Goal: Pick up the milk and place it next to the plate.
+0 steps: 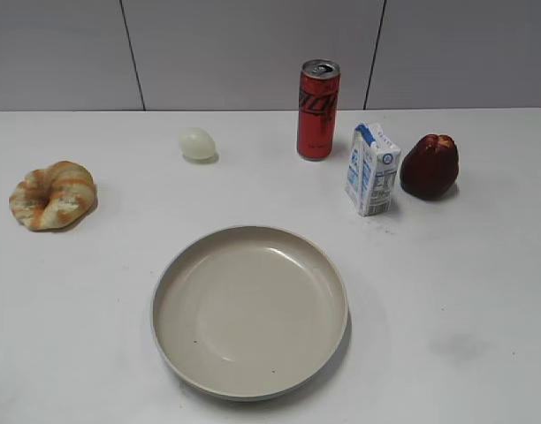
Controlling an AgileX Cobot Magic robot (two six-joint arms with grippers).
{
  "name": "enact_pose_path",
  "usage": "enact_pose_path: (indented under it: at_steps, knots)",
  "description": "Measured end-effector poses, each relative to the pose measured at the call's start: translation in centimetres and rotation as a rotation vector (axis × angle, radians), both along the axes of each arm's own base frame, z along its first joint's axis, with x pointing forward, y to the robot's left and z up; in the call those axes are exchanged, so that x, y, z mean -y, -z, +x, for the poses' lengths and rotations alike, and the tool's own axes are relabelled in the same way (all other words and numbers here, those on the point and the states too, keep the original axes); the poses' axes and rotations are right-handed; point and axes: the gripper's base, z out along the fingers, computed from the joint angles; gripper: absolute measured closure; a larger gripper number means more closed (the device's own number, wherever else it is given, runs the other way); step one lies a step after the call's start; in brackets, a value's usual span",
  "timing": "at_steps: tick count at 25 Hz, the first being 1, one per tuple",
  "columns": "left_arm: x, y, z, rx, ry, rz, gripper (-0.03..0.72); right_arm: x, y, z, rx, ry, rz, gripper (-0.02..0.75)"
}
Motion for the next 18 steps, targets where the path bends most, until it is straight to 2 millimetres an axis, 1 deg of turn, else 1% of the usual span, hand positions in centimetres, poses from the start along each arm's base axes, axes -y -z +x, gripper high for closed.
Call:
enact_pose_path:
  at_steps: [14, 16, 18]
  knots:
    - [0.0, 0.0, 0.0, 0.0, 0.0, 0.0, 0.461, 0.0, 0.0, 0.0, 0.001, 0.0, 0.001, 0.146]
    - [0.0, 0.0, 0.0, 0.0, 0.0, 0.0, 0.461, 0.0, -0.3, 0.1, 0.015, 0.0, 0.002, 0.146]
    - [0.0, 0.0, 0.0, 0.0, 0.0, 0.0, 0.461, 0.0, -1.3, 0.5, 0.085, 0.002, 0.005, 0.146]
